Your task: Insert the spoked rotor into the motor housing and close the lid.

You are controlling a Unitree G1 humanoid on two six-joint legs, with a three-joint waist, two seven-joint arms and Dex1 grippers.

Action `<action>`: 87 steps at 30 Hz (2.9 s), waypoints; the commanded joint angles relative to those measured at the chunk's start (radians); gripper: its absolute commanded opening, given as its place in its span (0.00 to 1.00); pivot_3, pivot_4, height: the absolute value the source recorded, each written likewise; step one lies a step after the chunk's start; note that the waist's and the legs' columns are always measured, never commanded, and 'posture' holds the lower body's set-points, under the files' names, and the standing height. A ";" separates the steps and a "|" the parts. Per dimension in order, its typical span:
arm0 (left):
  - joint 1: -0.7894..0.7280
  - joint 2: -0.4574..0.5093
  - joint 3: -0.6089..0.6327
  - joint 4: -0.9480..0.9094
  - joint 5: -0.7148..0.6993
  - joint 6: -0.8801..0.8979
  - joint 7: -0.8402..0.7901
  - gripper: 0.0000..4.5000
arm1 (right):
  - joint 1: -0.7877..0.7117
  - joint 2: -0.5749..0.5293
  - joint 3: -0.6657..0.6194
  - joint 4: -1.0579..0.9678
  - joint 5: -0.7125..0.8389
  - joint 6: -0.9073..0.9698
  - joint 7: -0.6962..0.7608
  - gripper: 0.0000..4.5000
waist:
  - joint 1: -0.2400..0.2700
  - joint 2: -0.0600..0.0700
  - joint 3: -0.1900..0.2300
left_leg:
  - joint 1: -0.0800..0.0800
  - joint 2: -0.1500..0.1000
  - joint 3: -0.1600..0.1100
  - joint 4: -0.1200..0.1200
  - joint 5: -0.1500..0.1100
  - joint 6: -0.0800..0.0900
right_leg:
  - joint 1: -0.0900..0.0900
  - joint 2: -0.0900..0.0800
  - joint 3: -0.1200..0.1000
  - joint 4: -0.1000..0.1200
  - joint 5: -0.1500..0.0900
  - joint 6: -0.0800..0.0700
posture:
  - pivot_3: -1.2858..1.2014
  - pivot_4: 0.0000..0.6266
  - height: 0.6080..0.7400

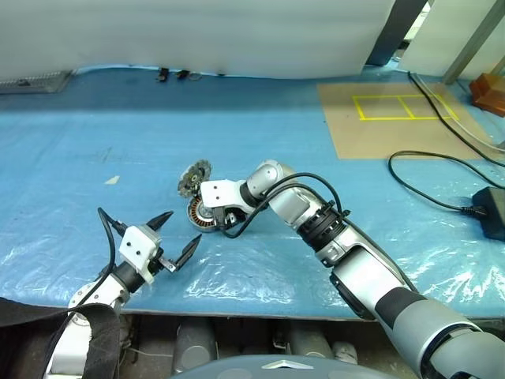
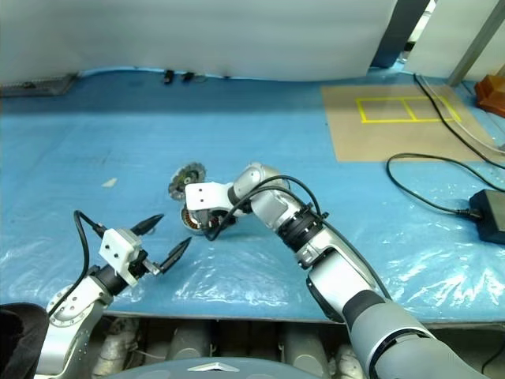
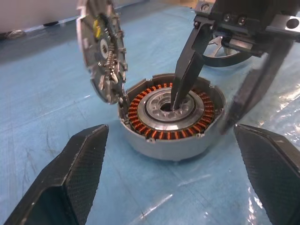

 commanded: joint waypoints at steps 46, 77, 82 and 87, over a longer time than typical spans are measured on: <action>-0.010 -0.143 0.124 0.096 -0.016 0.259 0.283 1.00 | 0.232 -0.174 -0.285 -0.300 0.306 -0.140 -0.425 0.83 | 0.000 -0.006 0.001 | -0.007 -0.001 0.006 0.001 0.000 0.000 | -0.008 0.001 0.000 0.000 0.000 0.000 | 0.52 0.24 1.00; -0.070 -0.118 0.150 0.369 -0.033 0.225 0.205 0.54 | 0.240 -0.168 -0.274 -0.271 0.298 -0.189 -0.469 0.84 | 0.002 0.008 -0.007 | 0.000 -0.001 0.002 0.000 0.000 0.000 | 0.003 0.000 0.000 0.000 -0.004 0.008 | 0.52 0.24 1.00; -0.078 -0.103 0.136 0.396 -0.012 0.208 0.204 0.17 | 0.230 -0.168 -0.274 -0.255 0.295 -0.203 -0.475 0.84 | 0.002 0.009 -0.008 | 0.000 -0.002 0.001 0.000 0.000 0.000 | 0.004 0.000 0.000 0.000 -0.004 0.008 | 0.52 0.24 1.00; -0.083 -0.114 0.131 0.400 -0.046 0.162 0.146 0.17 | 0.227 -0.167 -0.274 -0.247 0.296 -0.214 -0.481 0.84 | 0.002 0.010 -0.008 | 0.000 -0.002 0.001 -0.001 0.000 0.000 | 0.004 0.000 0.000 -0.001 -0.004 0.008 | 0.52 0.24 1.00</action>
